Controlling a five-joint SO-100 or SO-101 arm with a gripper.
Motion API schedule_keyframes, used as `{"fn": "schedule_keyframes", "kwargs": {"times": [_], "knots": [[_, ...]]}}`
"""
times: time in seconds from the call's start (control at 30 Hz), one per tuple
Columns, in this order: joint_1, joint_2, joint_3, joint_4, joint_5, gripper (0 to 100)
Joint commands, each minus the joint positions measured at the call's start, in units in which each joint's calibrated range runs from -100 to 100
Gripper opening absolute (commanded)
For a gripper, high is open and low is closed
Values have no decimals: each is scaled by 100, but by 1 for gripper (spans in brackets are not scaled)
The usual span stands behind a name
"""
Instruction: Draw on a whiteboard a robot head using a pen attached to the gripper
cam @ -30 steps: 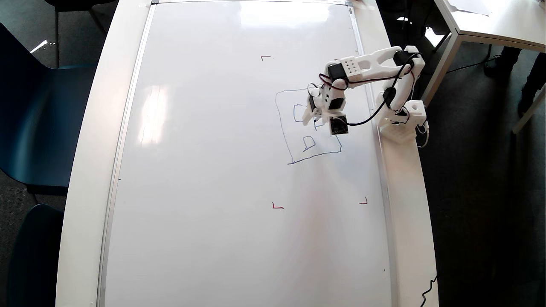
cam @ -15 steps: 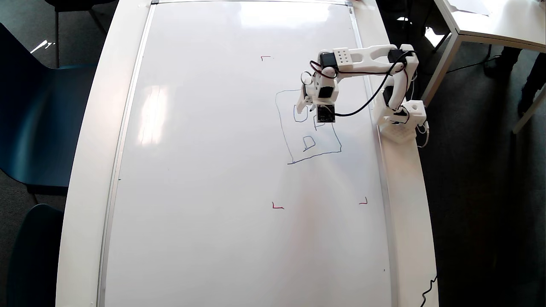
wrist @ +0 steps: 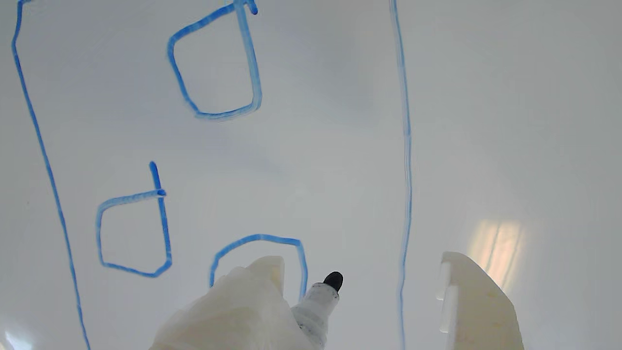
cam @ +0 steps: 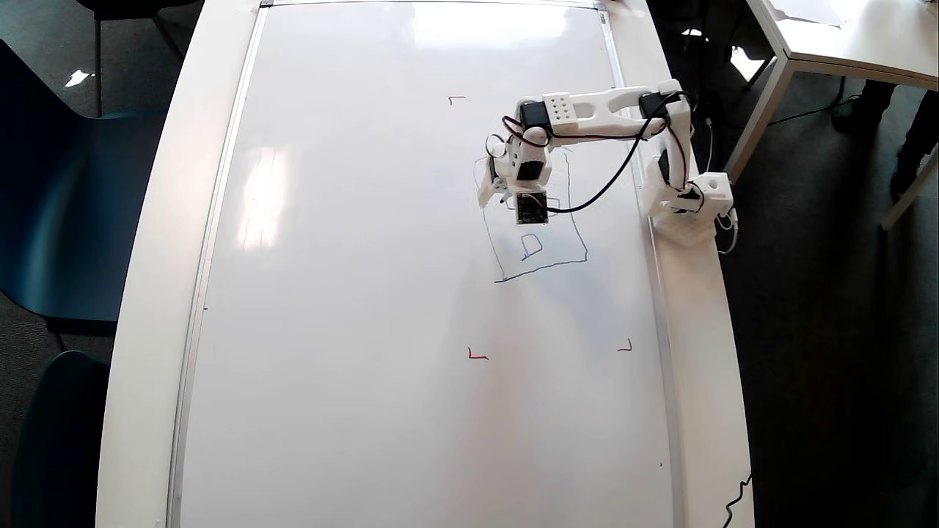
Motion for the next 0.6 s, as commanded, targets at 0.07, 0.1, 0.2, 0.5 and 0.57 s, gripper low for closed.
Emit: {"fn": "schedule_keyframes", "kwargs": {"times": [0.07, 0.1, 0.2, 0.5, 0.57], "knots": [[-161, 244, -268, -10, 22, 22], [-175, 277, -268, -54, 28, 22], [-220, 353, -268, -245, 33, 22], [-382, 361, -268, -453, 44, 22], [-382, 361, -259, -488, 44, 22]]}}
